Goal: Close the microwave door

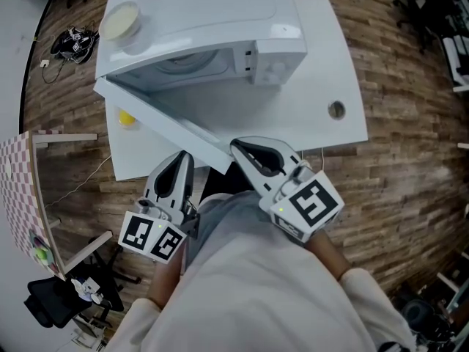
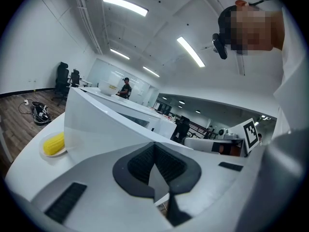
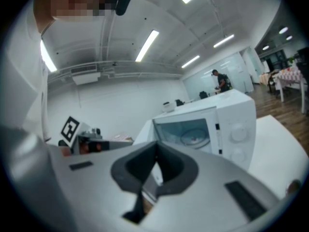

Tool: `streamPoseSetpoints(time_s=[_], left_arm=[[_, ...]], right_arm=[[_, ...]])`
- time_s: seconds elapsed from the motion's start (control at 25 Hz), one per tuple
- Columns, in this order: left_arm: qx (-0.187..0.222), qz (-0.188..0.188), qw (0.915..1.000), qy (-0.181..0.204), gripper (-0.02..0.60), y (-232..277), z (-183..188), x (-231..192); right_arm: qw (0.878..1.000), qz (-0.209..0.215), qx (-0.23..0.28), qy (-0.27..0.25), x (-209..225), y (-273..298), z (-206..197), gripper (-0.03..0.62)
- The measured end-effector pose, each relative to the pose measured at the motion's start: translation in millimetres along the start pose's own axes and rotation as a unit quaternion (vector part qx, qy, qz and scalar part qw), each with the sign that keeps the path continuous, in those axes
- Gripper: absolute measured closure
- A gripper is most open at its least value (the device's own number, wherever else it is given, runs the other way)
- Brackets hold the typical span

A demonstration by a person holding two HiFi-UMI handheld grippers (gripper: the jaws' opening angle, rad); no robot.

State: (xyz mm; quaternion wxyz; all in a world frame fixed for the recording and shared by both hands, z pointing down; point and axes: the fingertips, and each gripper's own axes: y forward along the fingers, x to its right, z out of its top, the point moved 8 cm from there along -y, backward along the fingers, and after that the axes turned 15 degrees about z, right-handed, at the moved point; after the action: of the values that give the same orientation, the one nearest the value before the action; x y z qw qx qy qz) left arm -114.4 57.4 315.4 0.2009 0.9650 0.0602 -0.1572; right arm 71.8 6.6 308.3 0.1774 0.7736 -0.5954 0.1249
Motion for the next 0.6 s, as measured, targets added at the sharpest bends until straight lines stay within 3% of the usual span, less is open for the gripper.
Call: streamPoseSetpoints(time_s=[0.6], left_arm=[[-0.004,-0.01,0.9999,-0.001,0.565,16,4,10]], right_arm=[[1.0,-0.01,0.006,0.021,19,-11,-1,0.572]])
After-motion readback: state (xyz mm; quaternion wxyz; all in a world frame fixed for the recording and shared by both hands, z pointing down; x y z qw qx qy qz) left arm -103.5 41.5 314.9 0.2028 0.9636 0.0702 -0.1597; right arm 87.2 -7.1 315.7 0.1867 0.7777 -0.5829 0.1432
